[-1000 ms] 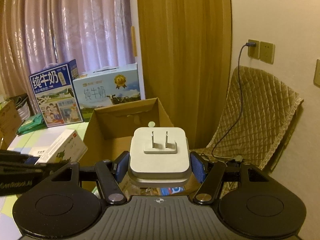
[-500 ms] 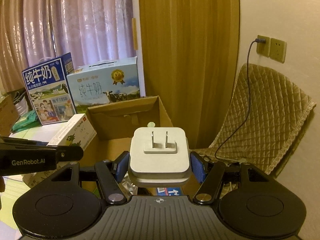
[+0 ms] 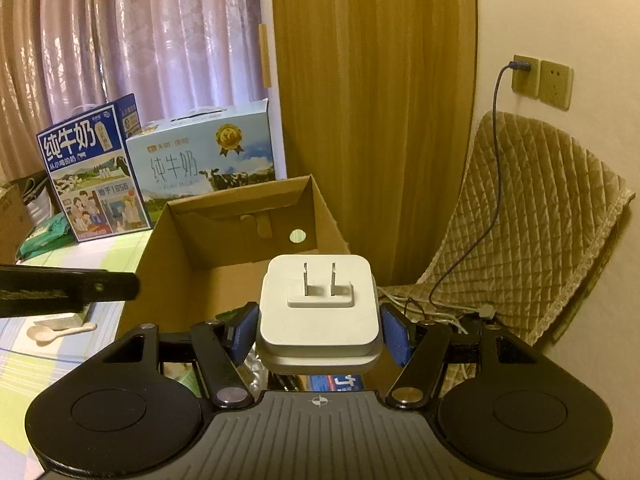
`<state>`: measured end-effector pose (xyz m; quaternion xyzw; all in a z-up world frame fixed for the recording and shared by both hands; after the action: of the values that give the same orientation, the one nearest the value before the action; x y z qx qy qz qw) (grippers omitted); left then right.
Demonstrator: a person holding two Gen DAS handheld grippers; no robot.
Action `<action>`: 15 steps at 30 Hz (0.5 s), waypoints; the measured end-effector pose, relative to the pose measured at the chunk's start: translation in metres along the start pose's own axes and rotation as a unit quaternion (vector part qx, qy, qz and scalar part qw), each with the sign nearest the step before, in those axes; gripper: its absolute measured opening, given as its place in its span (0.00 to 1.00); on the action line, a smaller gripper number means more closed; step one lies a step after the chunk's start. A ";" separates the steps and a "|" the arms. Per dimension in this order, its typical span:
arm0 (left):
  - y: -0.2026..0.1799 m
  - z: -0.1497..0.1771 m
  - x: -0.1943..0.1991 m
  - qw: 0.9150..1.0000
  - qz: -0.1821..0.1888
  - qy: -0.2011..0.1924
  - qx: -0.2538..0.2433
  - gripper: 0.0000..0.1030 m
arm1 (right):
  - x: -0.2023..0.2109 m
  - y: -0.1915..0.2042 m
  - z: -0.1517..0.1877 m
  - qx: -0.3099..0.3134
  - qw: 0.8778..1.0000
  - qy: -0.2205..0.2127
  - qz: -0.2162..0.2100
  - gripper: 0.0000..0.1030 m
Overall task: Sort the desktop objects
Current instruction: 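Lower the long white box and plug into the box and open both tools, then withdraw both tools from the box back over the table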
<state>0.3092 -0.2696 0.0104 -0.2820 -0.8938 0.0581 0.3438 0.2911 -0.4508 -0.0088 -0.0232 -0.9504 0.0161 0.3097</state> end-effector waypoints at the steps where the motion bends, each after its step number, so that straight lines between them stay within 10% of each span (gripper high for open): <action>1: 0.001 0.001 0.004 1.000 -0.002 -0.003 0.000 0.29 | 0.000 0.000 0.000 -0.001 1.000 0.000 -0.001 0.60; 15: 0.003 0.014 0.034 1.000 -0.006 -0.016 -0.009 0.33 | 0.001 0.004 -0.009 -0.029 0.999 -0.001 -0.020 0.67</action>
<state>0.2814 -0.2476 0.0188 -0.2786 -0.9013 0.0526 0.3275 0.2961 -0.4470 -0.0011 -0.0134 -0.9509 -0.0178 0.3085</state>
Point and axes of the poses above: each gripper's, at about its wrist camera, not at the fingertips, and x roughly against the way its jaws point, y to its left, z to its underside, the point moved 2 cm from there along -x, roughly the way its jaws point, and after that the axes turned 11 degrees about z, right-handed, at the moved point
